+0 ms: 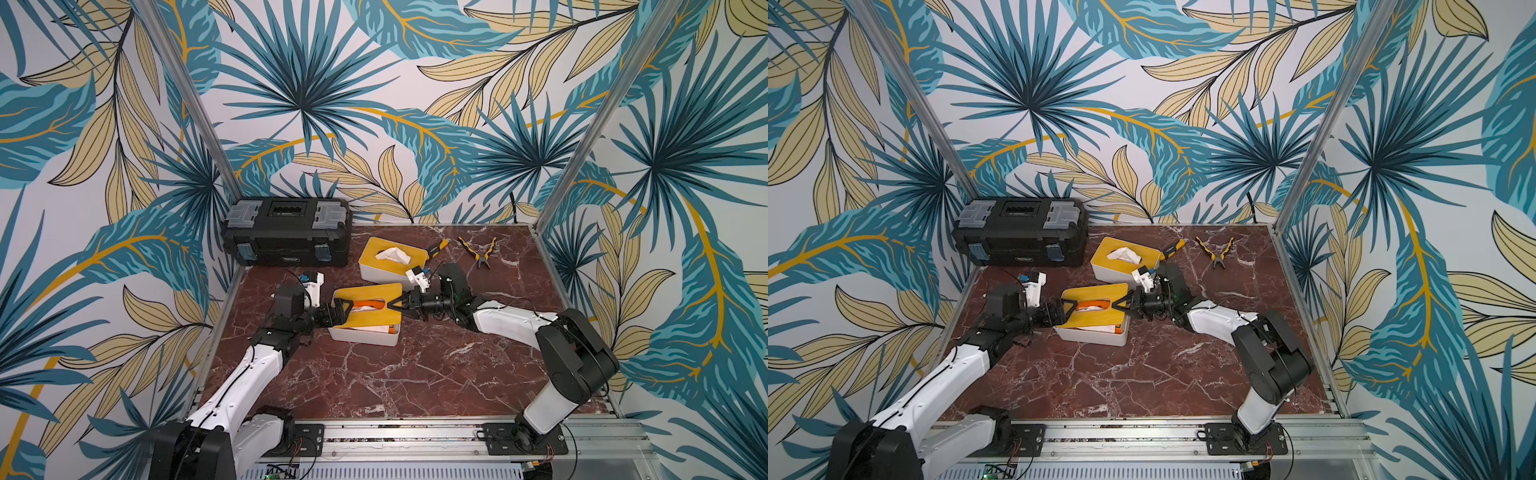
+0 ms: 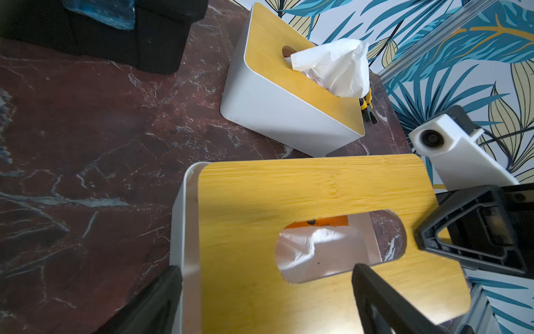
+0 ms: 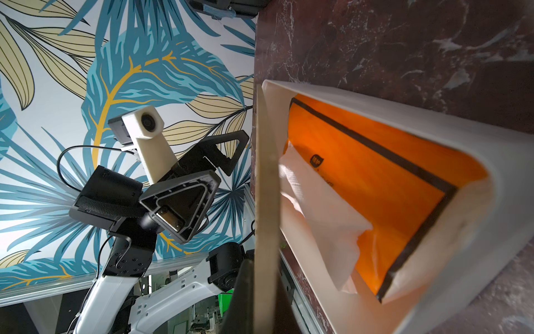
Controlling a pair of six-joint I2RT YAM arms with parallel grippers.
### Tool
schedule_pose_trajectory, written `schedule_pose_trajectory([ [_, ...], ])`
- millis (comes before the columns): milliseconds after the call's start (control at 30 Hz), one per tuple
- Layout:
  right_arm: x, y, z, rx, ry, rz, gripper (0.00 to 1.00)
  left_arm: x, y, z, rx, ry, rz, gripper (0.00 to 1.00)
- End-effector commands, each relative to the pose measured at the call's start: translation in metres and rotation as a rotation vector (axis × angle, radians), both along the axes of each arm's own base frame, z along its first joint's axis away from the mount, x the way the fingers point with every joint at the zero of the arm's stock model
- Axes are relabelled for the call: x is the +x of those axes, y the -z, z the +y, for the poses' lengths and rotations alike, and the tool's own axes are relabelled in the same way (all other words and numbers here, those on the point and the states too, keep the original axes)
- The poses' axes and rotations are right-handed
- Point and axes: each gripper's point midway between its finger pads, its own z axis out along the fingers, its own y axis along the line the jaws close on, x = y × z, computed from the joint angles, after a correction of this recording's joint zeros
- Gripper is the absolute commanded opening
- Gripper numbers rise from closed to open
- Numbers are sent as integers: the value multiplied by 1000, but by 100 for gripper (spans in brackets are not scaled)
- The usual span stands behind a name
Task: Put the tissue paper into the tissue box
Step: Close the box lid on the tissue box.
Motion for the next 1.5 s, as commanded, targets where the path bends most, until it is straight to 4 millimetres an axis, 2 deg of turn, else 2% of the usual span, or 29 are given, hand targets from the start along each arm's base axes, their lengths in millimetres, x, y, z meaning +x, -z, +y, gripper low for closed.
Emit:
schedule_pose_trajectory([
  [0, -4, 13, 7, 28, 0, 31, 0, -4, 6, 1, 13, -1, 0, 100],
  [367, 0, 23, 8, 92, 58, 75, 0, -4, 13, 2, 22, -5, 19, 100],
  [600, -2, 37, 11, 118, 67, 116, 0, -3, 17, 2, 23, -4, 34, 100],
  [833, -2, 40, 13, 127, 67, 128, 0, -3, 23, 5, 46, -12, 53, 100],
  [933, -2, 41, 14, 127, 67, 130, 0, -3, 19, 9, 65, -26, 42, 100],
  [1167, -4, 48, 15, 122, 62, 143, 0, -4, -10, 17, 92, -63, -39, 100],
  [1300, -5, 50, 16, 121, 59, 145, 0, -4, 1, 23, 123, -85, -18, 100],
  [1467, -5, 52, 16, 119, 58, 148, 0, -2, 21, 20, 142, -51, 66, 100],
])
